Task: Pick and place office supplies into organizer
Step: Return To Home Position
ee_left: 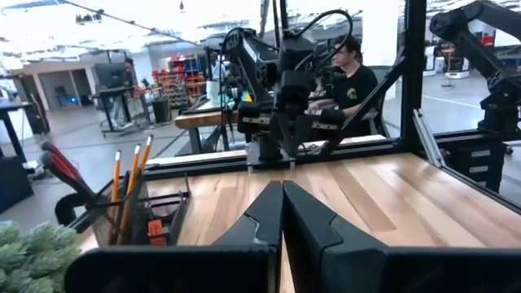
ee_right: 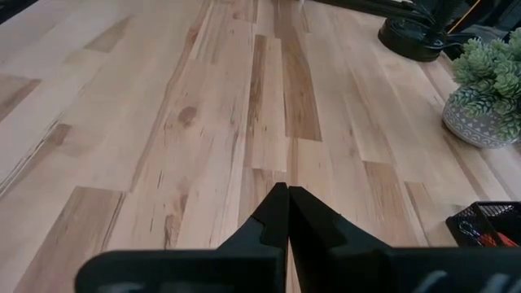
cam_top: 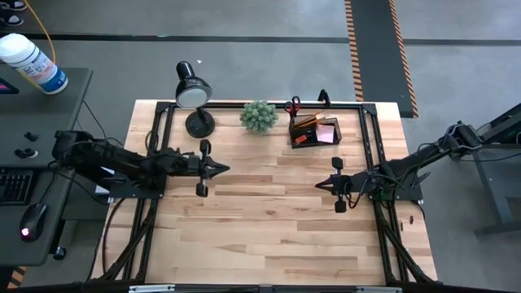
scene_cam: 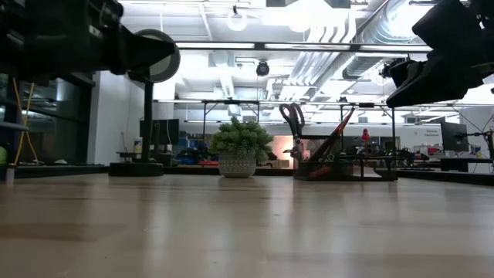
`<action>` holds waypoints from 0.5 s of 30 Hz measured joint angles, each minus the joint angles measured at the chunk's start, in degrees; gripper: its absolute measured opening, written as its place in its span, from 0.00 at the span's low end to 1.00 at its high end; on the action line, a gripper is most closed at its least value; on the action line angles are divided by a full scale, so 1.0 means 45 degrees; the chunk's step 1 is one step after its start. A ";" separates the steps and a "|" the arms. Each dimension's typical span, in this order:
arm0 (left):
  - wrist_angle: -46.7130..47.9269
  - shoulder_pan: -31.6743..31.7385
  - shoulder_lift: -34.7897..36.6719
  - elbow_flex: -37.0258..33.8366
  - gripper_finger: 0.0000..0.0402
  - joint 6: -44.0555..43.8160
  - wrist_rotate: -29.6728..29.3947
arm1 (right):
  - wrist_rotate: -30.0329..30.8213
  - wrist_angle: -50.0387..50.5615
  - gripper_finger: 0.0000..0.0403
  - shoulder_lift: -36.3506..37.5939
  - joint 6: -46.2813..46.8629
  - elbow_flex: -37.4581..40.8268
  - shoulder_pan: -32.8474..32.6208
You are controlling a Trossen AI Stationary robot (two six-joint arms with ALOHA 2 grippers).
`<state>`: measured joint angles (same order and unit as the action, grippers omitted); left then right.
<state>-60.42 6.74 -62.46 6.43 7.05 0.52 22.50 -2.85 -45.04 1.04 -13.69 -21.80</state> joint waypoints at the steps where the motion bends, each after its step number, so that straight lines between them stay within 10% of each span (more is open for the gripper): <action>1: 0.0000 0.0000 0.0159 -0.0137 0.00 0.0056 0.0021 | 0.0001 -0.0006 0.00 0.0000 0.0000 0.0000 0.0000; 15: -0.0047 0.0005 0.1938 -0.1339 0.00 0.0353 -0.0166 | 0.0010 -0.0001 0.00 0.0000 0.0000 0.0000 0.0000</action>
<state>-60.63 6.76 -53.74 0.41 8.64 -0.22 22.54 -2.85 -45.04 1.04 -13.69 -21.80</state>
